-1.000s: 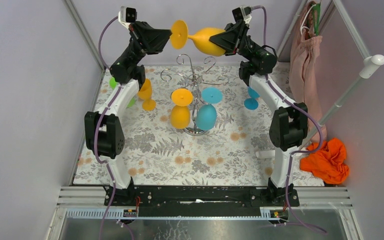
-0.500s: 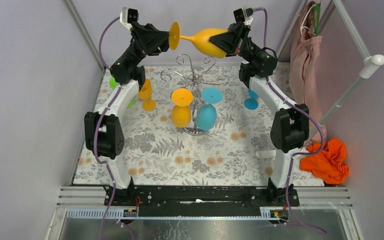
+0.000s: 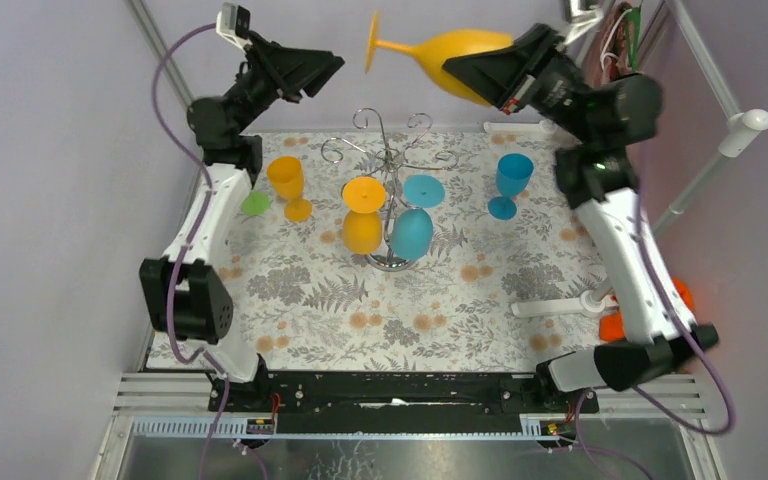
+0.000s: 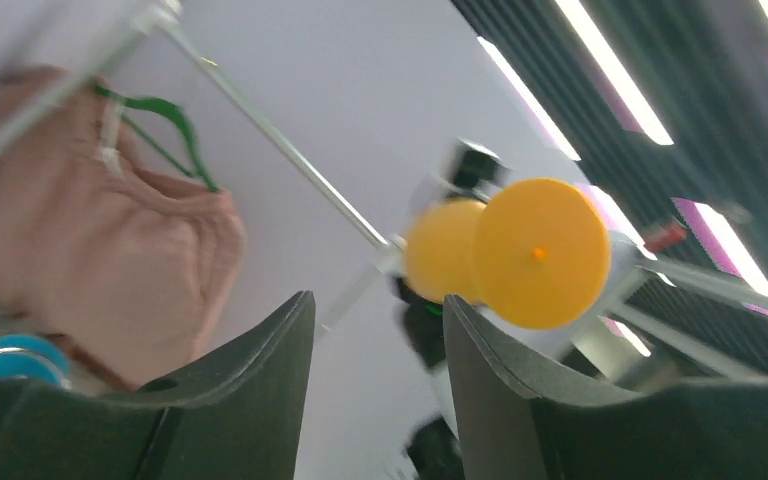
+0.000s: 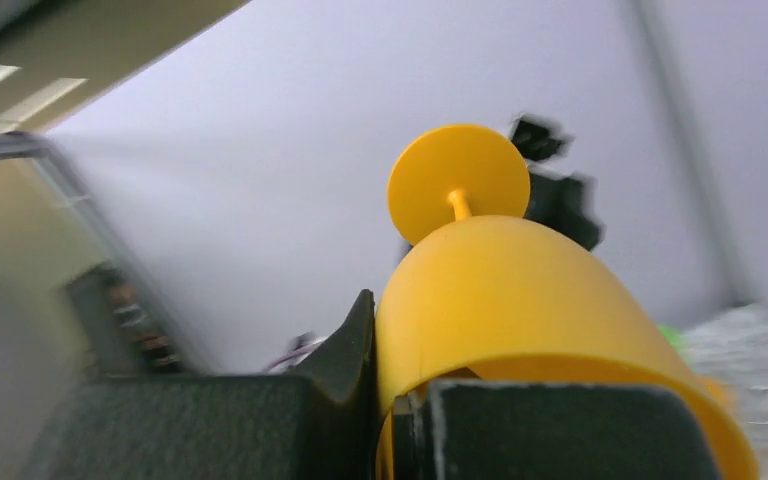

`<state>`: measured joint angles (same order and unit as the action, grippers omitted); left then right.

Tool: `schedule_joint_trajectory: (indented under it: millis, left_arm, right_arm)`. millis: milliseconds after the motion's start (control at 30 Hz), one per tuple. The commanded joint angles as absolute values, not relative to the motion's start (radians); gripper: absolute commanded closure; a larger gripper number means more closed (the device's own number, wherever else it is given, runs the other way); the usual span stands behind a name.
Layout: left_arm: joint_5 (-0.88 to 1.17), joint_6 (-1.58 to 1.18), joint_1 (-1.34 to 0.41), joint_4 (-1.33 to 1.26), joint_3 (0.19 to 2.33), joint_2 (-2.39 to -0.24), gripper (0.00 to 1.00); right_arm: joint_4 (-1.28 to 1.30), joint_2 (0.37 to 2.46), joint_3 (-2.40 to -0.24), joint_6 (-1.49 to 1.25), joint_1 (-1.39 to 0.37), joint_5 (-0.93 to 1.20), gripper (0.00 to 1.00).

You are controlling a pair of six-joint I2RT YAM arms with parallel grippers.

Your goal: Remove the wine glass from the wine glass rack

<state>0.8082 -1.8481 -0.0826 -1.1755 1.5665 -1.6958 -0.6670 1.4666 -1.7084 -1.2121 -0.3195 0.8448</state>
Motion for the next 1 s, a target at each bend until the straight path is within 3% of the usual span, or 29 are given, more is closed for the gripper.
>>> schedule_joint_trajectory:
  millis: [0,67,167,500,600,967]
  left_arm:
    - [0.749,-1.131,-0.089,-0.233,1.696,-1.538,0.43]
    - [0.589,-0.907,-0.108,0.174,1.827,-1.53,0.43]
    - [0.429,-0.774,-0.115,0.394,1.919,-1.525,0.44]
    - [0.085,-0.595,-0.153,0.691,1.984,-1.482,0.46]
    - [0.051,-0.572,-0.165,0.706,1.945,-1.447,0.46]
    - [0.045,-0.553,-0.17,0.669,1.793,-1.364,0.45]
  right_arm:
    - [0.182,1.343,-1.88,-0.494,-0.313,0.53,1.0]
    - [0.339,1.353,-1.97,-0.386,-0.313,0.38,1.0]
    - [0.518,1.404,-2.081,-0.302,-0.313,0.203,1.0]
    - [0.963,1.738,-2.455,-0.184,-0.305,-0.187,1.0]
    - [1.021,1.791,-2.468,-0.172,-0.289,-0.3,1.0]
    - [1.021,1.873,-2.375,-0.149,-0.265,-0.067,1.0]
